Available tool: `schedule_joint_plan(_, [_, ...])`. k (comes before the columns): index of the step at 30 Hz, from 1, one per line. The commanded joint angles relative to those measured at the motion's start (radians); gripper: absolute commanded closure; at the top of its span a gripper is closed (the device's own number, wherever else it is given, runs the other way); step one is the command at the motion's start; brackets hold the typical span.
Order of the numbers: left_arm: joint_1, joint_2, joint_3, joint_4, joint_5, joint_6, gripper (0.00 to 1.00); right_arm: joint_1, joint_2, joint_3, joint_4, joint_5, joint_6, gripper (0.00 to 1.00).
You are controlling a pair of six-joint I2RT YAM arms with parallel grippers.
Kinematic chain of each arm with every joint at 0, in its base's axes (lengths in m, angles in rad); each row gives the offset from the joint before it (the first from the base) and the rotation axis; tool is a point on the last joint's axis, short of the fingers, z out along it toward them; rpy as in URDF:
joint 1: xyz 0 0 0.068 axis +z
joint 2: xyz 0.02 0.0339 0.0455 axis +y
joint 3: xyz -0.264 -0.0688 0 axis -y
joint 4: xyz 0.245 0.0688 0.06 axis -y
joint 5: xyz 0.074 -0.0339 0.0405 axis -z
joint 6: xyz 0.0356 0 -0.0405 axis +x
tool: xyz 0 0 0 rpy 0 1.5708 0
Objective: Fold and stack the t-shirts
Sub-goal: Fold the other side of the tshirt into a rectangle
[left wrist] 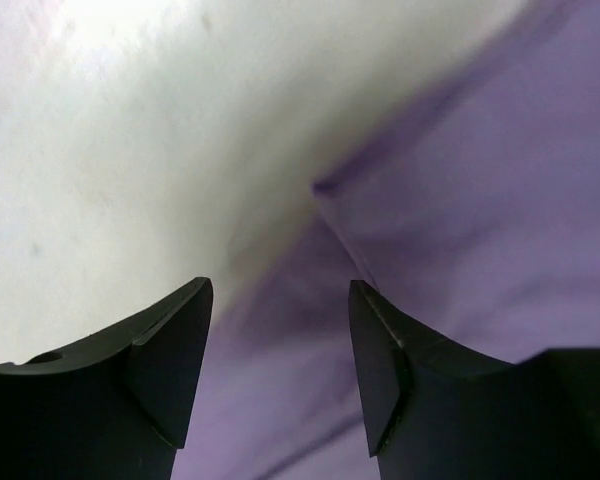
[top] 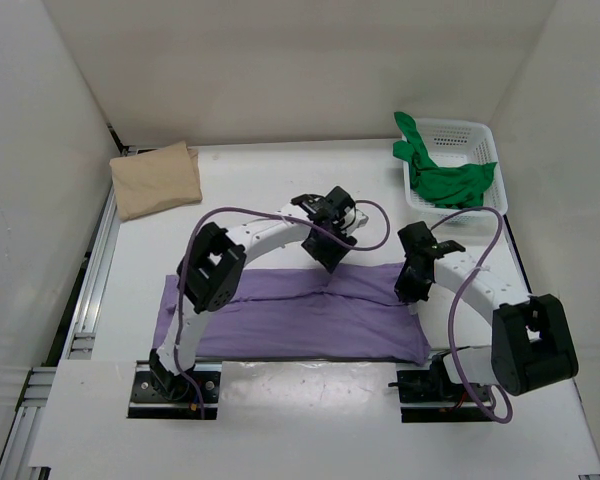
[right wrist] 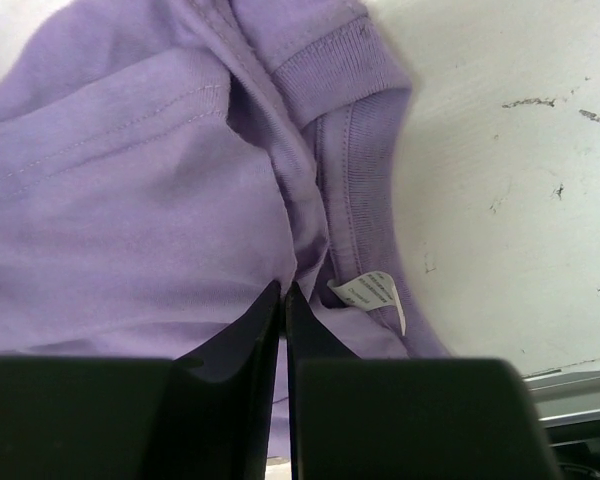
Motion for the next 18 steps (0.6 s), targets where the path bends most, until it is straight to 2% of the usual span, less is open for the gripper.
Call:
schedule_joint_plan(1, [-0.006, -0.153, -0.048, -0.07, 0.121, 0.001, 0.35, -0.003, 0.009, 0.006, -0.007, 0.005, -0.017, 0.92])
schedule_joint_plan(4, [-0.006, -0.164, -0.105, -0.081, 0.216, 0.001, 0.42, -0.003, 0.009, 0.006, -0.007, -0.004, -0.017, 0.92])
schedule_joint_plan(7, [-0.006, -0.164, -0.128, -0.081, 0.282, 0.001, 0.42, -0.003, 0.009, 0.006, -0.007, -0.004, -0.017, 0.92])
schedule_joint_plan(12, [-0.006, -0.089, -0.091, -0.071, 0.324, 0.001, 0.34, -0.003, 0.0, 0.006, -0.007, -0.004, -0.017, 0.92])
schedule_joint_plan(18, [-0.015, -0.033, -0.013, -0.071, 0.358, 0.001, 0.34, -0.003, 0.0, 0.006, -0.007, -0.004, -0.017, 0.92])
